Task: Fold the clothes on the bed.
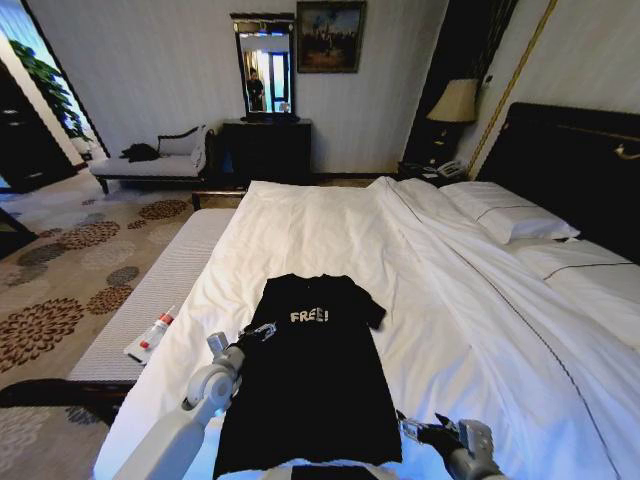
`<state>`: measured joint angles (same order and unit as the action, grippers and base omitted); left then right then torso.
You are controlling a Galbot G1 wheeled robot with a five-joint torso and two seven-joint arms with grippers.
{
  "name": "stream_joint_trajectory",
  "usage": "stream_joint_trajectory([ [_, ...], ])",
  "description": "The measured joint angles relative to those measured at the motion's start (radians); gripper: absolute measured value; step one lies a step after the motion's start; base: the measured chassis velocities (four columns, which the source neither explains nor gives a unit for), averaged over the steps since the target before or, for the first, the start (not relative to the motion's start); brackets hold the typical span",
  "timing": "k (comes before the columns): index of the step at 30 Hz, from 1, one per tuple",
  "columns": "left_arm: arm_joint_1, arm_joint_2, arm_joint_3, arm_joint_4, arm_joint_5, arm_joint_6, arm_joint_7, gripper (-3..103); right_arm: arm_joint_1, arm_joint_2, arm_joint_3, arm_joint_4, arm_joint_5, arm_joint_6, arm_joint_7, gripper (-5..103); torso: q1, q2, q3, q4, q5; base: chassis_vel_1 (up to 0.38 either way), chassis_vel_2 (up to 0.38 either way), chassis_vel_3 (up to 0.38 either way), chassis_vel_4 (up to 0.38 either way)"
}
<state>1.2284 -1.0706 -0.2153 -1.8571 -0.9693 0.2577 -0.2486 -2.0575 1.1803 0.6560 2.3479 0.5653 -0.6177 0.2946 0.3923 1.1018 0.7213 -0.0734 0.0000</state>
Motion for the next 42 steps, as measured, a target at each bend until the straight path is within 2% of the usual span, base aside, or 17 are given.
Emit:
stream_joint_trajectory([
  [3, -0.002, 0.001, 0.003, 0.005, 0.0, 0.0, -0.002, 97, 0.002, 0.0, 0.0, 0.0, 0.0, 0.0, 0.0, 100, 0.0, 0.0, 0.0, 0.0001, 0.0001, 0.0, 0.0, 0.0, 0.0],
  [6, -0.003, -0.002, 0.005, 0.01, 0.001, 0.0, -0.007, 82, 0.003, 0.0, 0.0, 0.0, 0.001, 0.0, 0.0, 100, 0.0, 0.0, 0.0, 0.0001, 0.0, 0.0, 0.0, 0.0, 0.0],
  [9, -0.005, -0.003, 0.005, 0.014, 0.0, -0.001, -0.009, 77, 0.003, -0.001, 0.0, -0.001, 0.001, 0.0, 0.0, 100, 0.0, 0.0, 0.0, 0.0001, 0.0001, 0.0, 0.0, 0.0, 0.0],
  [11, -0.006, -0.005, 0.006, 0.016, 0.0, -0.001, -0.01, 66, 0.006, -0.002, 0.0, -0.002, 0.003, 0.0, 0.0, 100, 0.0, 0.0, 0.0, 0.0, 0.0, 0.0, 0.0, 0.0, 0.0],
  [12, -0.006, -0.005, 0.006, 0.016, 0.0, -0.001, -0.01, 66, 0.006, -0.002, 0.0, -0.002, 0.003, 0.0, 0.0, 100, 0.0, 0.0, 0.0, 0.0, 0.0, 0.0, 0.0, 0.0, 0.0],
  [14, -0.007, -0.006, 0.006, 0.017, -0.001, -0.002, -0.01, 55, 0.013, -0.004, 0.0, -0.004, 0.008, 0.001, 0.0, 100, 0.0, 0.0, 0.0, 0.0, 0.0001, 0.0, 0.0, 0.0, 0.0],
  [17, -0.007, -0.006, 0.004, 0.017, -0.002, -0.003, -0.01, 49, 0.021, -0.01, 0.001, -0.005, 0.017, 0.001, 0.0, 100, 0.0, 0.0, 0.0, 0.0, 0.0001, 0.0, 0.0, 0.0, 0.0],
  [20, -0.007, -0.006, -0.001, 0.018, -0.003, -0.003, -0.011, 34, 0.029, -0.022, 0.009, -0.005, 0.031, 0.002, -0.001, 100, 0.0, 0.0, 0.0, 0.0001, 0.0, 0.0, 0.0, 0.0, 0.0],
  [21, -0.007, -0.006, -0.001, 0.018, -0.003, -0.003, -0.011, 34, 0.029, -0.022, 0.009, -0.005, 0.031, 0.002, -0.001, 100, 0.0, 0.0, 0.0, 0.0001, 0.0, 0.0, 0.0, 0.0, 0.0],
  [23, -0.009, -0.005, -0.011, 0.018, -0.008, -0.003, -0.011, 23, 0.03, -0.027, 0.013, -0.003, 0.037, 0.003, -0.001, 100, 0.0, 0.0, 0.0, 0.0001, 0.0, 0.0, 0.0, 0.0, 0.0],
  [25, -0.012, -0.005, -0.014, 0.019, -0.012, -0.003, -0.011, 23, 0.03, -0.028, 0.014, -0.003, 0.039, 0.003, -0.002, 100, 0.0, 0.0, 0.0, 0.0001, 0.0001, 0.0, 0.0, 0.0, 0.0],
  [29, -0.026, -0.002, -0.026, 0.03, -0.024, -0.003, -0.012, 3, 0.03, -0.029, 0.015, 0.0, 0.04, 0.003, -0.002, 100, 0.0, 0.0, 0.0, 0.0, 0.0001, 0.0, 0.0, 0.0, 0.0],
  [38, -0.028, -0.003, -0.029, 0.031, -0.031, -0.001, -0.014, 0, 0.023, -0.032, 0.027, 0.004, 0.041, 0.003, -0.002, 100, 0.0, 0.0, 0.0, 0.0001, 0.0, 0.0, 0.0, 0.0, 0.0],
  [42, -0.048, 0.019, -0.08, 0.032, -0.055, 0.001, -0.009, 0, 0.023, -0.03, 0.027, 0.007, 0.042, 0.003, -0.002, 100, 0.0, 0.0, 0.0, 0.0002, -0.0001, 0.0, 0.0, 0.0, 0.0],
])
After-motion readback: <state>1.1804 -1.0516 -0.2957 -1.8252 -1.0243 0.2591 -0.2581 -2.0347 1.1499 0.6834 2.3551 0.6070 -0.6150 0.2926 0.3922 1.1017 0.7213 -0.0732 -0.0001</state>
